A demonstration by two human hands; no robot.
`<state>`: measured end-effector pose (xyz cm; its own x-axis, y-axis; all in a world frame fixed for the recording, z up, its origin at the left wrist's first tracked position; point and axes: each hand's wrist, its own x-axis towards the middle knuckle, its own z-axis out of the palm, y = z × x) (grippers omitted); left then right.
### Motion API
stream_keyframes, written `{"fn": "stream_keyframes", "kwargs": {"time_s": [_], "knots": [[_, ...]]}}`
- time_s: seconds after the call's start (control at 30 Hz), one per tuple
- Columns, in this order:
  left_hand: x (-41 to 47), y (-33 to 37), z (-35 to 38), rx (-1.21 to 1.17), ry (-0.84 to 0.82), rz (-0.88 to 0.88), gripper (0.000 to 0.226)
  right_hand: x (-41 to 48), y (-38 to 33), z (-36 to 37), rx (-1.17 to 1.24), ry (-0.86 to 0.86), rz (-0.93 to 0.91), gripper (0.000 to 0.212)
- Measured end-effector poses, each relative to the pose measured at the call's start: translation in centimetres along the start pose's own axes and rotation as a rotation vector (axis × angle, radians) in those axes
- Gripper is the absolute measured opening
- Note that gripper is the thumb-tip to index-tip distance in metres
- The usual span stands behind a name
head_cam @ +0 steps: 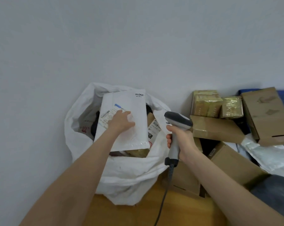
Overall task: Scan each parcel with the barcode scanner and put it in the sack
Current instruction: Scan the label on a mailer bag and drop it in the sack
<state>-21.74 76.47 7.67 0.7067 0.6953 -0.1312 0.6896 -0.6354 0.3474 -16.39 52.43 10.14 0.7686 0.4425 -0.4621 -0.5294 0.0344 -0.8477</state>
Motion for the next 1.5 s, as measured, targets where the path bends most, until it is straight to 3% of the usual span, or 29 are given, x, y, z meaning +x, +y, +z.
{"fn": "stream_keyframes", "kwargs": {"time_s": [0.2,0.4,0.63,0.8,0.93,1.0,1.03,1.1,1.27,1.4,1.5], "knots": [[-7.5,8.6,1.9,0.023,0.386,0.166,0.04,-3.4,0.7,-8.1,0.074,-0.019,0.024,0.009],[-16.5,18.7,9.7,-0.041,0.398,0.341,0.035,-7.1,2.8,-20.1,0.082,-0.013,0.075,0.012],[-26.1,28.6,21.2,-0.053,0.009,0.501,0.029,-10.8,4.8,-34.1,0.098,0.104,0.148,0.009],[-30.9,32.9,28.0,0.128,-0.416,0.578,0.035,-11.9,5.2,-40.8,0.081,0.223,0.136,0.012],[-33.8,33.6,33.4,0.431,-0.709,0.6,0.104,-12.1,5.3,-44.4,0.087,0.298,0.144,0.009],[-34.4,33.5,35.1,0.592,-0.677,0.625,0.124,-12.0,5.3,-45.5,0.091,0.323,0.143,0.009],[-34.6,33.4,35.7,0.642,-0.636,0.633,0.124,-12.0,5.3,-45.8,0.088,0.327,0.141,0.01],[-34.6,33.0,36.0,0.64,-0.562,0.656,0.108,-12.1,5.2,-46.3,0.085,0.323,0.133,0.011],[-32.5,32.9,32.2,0.377,-0.506,0.703,0.054,-12.8,4.0,-46.7,0.089,0.296,0.09,0.013],[-30.2,33.0,26.2,0.149,-0.303,0.506,0.023,-13.3,2.2,-46.6,0.137,0.283,0.022,0.016],[-28.9,32.4,21.8,-0.206,-0.223,0.28,0.002,-13.6,1.0,-45.9,0.143,0.279,-0.002,0.017]]}}
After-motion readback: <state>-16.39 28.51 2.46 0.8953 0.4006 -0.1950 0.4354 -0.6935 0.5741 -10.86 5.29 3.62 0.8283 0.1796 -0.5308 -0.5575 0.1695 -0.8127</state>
